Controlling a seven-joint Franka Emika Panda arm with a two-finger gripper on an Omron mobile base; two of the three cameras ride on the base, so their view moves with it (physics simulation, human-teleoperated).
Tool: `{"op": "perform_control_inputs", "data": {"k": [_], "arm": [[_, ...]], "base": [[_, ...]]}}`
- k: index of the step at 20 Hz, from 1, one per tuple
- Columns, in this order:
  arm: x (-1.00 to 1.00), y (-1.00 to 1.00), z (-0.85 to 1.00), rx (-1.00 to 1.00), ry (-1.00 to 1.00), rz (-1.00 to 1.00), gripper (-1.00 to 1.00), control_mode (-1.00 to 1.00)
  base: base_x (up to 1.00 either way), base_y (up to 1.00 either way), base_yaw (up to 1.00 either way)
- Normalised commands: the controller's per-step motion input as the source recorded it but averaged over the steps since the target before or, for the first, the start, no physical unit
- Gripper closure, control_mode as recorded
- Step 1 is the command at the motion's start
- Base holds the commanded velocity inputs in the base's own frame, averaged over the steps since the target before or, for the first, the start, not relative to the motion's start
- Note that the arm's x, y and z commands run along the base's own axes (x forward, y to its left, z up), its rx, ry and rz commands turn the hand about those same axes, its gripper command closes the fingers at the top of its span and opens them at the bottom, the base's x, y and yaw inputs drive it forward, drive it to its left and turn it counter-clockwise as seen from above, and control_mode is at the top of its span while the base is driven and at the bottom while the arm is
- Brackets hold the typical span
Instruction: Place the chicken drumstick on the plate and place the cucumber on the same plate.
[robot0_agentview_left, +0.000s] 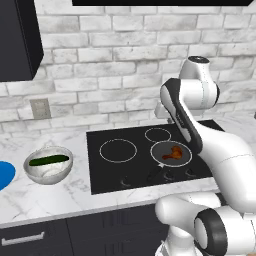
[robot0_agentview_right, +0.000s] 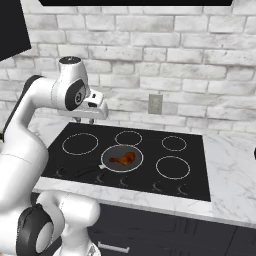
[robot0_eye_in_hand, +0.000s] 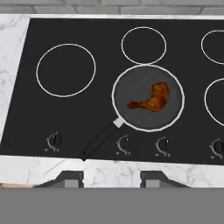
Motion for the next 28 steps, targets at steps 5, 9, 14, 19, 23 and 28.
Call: {"op": "perform_control_inputs", "data": {"k": [5, 9, 14, 19, 23, 28], "arm": [[0.0, -0.03, -0.02, 0.0, 0.0, 0.0, -1.0, -1.0], [0.0, -0.02, -0.14, 0.0, 0.0, 0.0, -1.0, -1.0], [0.11, -0.36, -0.41, 0.0, 0.0, 0.04, -1.0, -1.0], [0.27, -0.46, -0.47, 0.0, 0.0, 0.0, -1.0, -1.0], [0.35, -0.38, -0.43, 0.02, 0.0, -0.08, -1.0, -1.0], [0.45, -0.3, -0.34, 0.03, 0.01, -0.11, -1.0, -1.0]], "base": [[0.0, 0.0, 0.0], [0.0, 0.0, 0.0], [0.0, 0.0, 0.0], [0.0, 0.0, 0.0], [0.0, 0.0, 0.0], [0.0, 0.0, 0.0]]}}
